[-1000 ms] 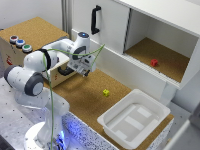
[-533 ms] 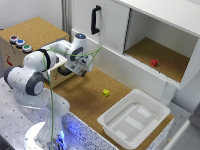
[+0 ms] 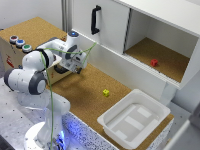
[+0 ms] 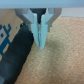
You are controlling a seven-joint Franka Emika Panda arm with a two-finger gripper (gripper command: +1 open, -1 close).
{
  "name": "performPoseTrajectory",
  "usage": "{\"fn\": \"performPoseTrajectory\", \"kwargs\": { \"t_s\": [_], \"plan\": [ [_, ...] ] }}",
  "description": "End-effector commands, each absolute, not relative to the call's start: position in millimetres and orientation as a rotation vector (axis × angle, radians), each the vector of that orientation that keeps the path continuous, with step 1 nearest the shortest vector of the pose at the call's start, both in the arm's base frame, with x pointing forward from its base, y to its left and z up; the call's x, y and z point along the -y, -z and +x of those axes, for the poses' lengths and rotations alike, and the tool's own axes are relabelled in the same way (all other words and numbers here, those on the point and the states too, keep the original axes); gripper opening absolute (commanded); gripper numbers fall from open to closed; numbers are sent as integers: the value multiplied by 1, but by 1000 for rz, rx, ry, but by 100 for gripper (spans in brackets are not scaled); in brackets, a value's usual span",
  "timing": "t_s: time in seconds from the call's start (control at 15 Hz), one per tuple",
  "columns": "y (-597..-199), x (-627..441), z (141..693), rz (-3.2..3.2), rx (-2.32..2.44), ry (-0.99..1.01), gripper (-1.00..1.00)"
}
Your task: Grasp the handle of the drawer and close it
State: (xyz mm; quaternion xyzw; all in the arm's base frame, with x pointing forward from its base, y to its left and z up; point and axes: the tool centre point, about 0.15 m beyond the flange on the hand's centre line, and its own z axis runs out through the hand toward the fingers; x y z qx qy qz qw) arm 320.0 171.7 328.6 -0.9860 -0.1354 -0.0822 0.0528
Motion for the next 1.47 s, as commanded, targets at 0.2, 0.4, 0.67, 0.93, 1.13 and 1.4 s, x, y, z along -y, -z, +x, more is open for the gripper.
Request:
{"fn": "performPoseTrajectory", "kwargs": {
  "t_s": [0.2,0.4,0.67,0.93,1.13,1.4],
  "plan": [
    [-329,-248,316,-2951,537,258,-100],
    [-331,-270,314,-2920,592,259,-100],
    [-335,-310,313,-2879,696,267,-100],
    [-336,-303,320,-2900,646,280,-100],
    [-337,-275,328,-2951,555,294,-100],
    [-337,-243,329,-2994,463,291,100]
  ]
}}
